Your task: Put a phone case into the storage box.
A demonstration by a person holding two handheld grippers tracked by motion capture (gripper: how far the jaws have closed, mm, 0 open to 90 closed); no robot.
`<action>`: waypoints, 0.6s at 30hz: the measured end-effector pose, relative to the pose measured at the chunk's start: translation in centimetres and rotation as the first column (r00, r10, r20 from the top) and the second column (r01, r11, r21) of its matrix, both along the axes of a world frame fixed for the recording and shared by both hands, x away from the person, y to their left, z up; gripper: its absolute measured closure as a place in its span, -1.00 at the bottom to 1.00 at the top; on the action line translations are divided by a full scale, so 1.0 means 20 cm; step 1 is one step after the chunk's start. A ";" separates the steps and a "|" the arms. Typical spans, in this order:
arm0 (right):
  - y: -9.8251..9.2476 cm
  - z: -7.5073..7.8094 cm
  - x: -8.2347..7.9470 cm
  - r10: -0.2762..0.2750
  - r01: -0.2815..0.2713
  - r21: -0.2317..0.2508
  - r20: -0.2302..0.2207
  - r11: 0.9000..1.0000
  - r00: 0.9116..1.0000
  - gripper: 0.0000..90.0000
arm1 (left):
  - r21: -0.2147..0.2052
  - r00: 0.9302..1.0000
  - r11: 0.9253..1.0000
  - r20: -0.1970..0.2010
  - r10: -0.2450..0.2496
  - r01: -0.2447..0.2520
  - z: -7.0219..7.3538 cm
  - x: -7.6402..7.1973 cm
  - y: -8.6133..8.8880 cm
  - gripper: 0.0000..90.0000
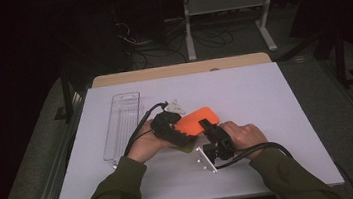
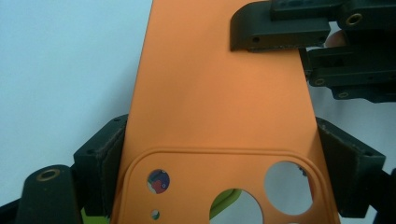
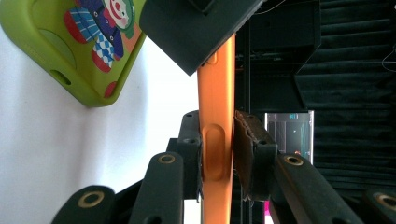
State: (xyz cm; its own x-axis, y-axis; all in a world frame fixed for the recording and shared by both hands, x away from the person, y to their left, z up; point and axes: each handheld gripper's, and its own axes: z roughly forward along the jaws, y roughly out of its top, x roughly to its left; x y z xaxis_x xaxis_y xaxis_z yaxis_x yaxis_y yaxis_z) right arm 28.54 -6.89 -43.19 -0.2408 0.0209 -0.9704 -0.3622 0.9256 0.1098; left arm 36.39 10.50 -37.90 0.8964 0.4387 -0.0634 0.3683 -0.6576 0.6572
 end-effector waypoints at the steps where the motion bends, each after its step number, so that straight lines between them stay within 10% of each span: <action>1: 0.00 0.00 0.00 0.001 -0.001 -0.001 0.001 1.000 1.000 0.60 | -0.013 1.000 1.000 -0.004 0.010 -0.010 0.00 0.00 0.00 -0.65; 18: 0.02 -0.02 -0.01 -0.020 0.021 -0.024 0.054 0.999 0.998 0.80 | -0.007 0.999 1.000 -0.032 -0.008 0.008 0.00 0.01 0.02 -0.66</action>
State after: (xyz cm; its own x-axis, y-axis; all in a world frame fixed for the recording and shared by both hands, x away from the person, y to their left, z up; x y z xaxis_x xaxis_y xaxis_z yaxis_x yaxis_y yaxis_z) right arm 28.26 -6.52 -43.57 -0.1877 0.0017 -0.9822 -0.3477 0.9351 0.0680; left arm 36.69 10.82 -37.84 0.8974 0.4309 -0.0953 0.3840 -0.6562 0.6496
